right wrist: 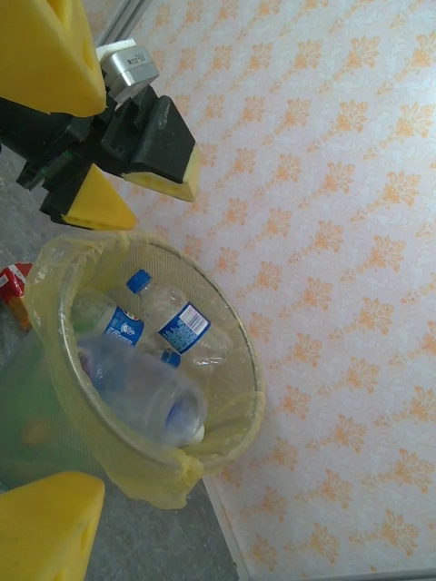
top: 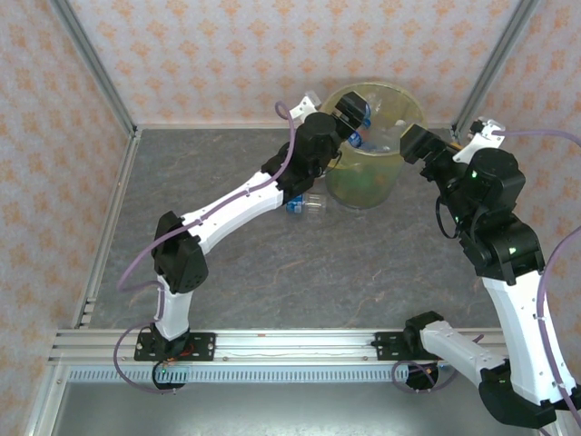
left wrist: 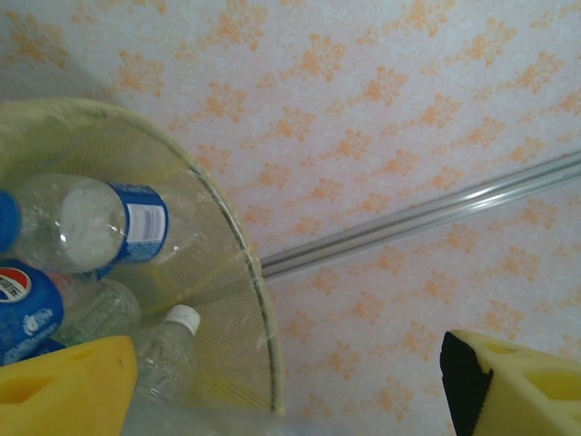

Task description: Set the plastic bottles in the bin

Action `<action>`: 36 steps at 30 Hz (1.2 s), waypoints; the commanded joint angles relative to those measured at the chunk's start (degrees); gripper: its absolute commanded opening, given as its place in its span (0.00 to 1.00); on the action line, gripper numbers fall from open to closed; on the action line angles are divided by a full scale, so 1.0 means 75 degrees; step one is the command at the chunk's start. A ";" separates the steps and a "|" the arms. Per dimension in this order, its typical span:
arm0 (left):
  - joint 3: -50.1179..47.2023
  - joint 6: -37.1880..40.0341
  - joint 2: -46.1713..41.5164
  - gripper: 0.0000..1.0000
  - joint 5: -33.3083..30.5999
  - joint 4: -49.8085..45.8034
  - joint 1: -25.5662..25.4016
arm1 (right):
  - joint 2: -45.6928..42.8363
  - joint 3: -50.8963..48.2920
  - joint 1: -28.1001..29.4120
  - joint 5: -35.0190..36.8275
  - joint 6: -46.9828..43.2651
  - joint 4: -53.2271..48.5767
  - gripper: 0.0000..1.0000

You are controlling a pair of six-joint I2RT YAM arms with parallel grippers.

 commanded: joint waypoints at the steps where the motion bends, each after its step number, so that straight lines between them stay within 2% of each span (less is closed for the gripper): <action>1: -0.0180 0.0450 -0.0814 0.85 -0.0572 -0.0160 -0.0037 | 0.0072 0.0043 0.0011 0.0019 -0.0121 0.0181 1.00; 7: -0.0631 0.0841 -0.1388 0.85 -0.0876 -0.0248 -0.0021 | 0.0257 -0.0088 0.0011 -0.0149 -0.0057 0.0351 1.00; 15: -0.1385 0.1436 -0.2178 0.86 -0.1084 -0.0968 0.0156 | 0.0469 -0.0146 0.0009 -0.0520 0.0026 0.0435 1.00; 20: -0.2526 0.1382 -0.2818 0.92 -0.0882 -0.1389 0.0472 | 0.0582 -0.0194 0.0014 -0.1044 0.0035 0.0481 1.00; 21: -0.2776 0.1326 -0.2951 0.97 -0.0881 -0.1451 0.0515 | 0.0621 -0.0194 0.0003 -0.1187 0.0029 0.0499 1.00; 26: -0.4401 0.0560 -0.3681 0.99 -0.0786 -0.1646 0.0846 | 0.0906 -0.0206 0.0003 -0.1987 0.0123 0.0534 1.00; 32: -0.6138 -0.0498 -0.4137 0.99 -0.0243 -0.1308 0.1284 | 0.1212 -0.0264 0.0023 -0.2704 0.0261 0.0563 1.00; 36: -0.7270 -0.1609 -0.4237 0.90 0.0490 -0.0571 0.1716 | 0.1262 -0.0388 0.0022 -0.3058 0.0370 0.0557 1.00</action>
